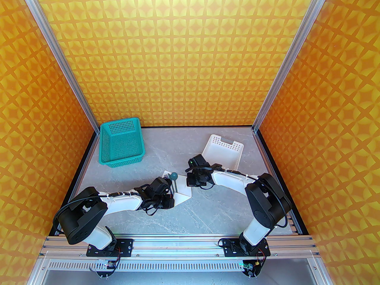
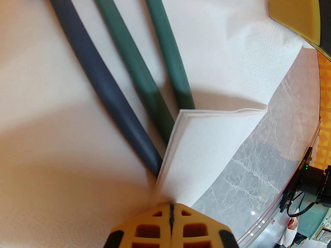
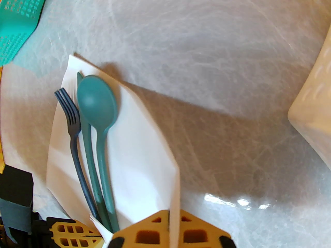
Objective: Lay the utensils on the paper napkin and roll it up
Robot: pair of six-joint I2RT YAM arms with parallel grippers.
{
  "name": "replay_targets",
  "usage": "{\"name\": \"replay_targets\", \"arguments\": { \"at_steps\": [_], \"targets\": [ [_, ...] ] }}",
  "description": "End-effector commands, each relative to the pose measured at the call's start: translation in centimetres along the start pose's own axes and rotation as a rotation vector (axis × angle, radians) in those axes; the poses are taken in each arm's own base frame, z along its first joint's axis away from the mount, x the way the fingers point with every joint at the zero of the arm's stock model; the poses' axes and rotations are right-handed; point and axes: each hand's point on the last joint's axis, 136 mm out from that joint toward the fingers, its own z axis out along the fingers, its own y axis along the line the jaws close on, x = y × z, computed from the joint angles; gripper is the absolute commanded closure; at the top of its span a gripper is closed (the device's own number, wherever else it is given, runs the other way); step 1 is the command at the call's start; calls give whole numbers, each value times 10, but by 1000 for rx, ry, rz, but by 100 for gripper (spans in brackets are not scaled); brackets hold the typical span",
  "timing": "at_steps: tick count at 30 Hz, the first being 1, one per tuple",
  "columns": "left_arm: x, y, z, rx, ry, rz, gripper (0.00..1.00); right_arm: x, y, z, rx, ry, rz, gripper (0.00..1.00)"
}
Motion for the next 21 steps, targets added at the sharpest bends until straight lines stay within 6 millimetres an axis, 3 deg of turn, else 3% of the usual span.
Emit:
{"name": "replay_targets", "arguments": {
  "at_steps": [1, 7, 13, 21],
  "targets": [
    [5, 15, -2, -57, 6, -20, 100, 0, -11, 4, 90, 10, -54, 92],
    [5, 15, -2, -57, 6, -20, 100, 1, -18, 7, 125, 6, -69, 80],
    [5, 15, -2, -55, 4, -19, 100, 4, -28, 13, 174, 27, -98, 80],
    [5, 15, -1, -59, 8, -21, 100, -1, -15, 4, 113, 6, -82, 83]
  ]
}}
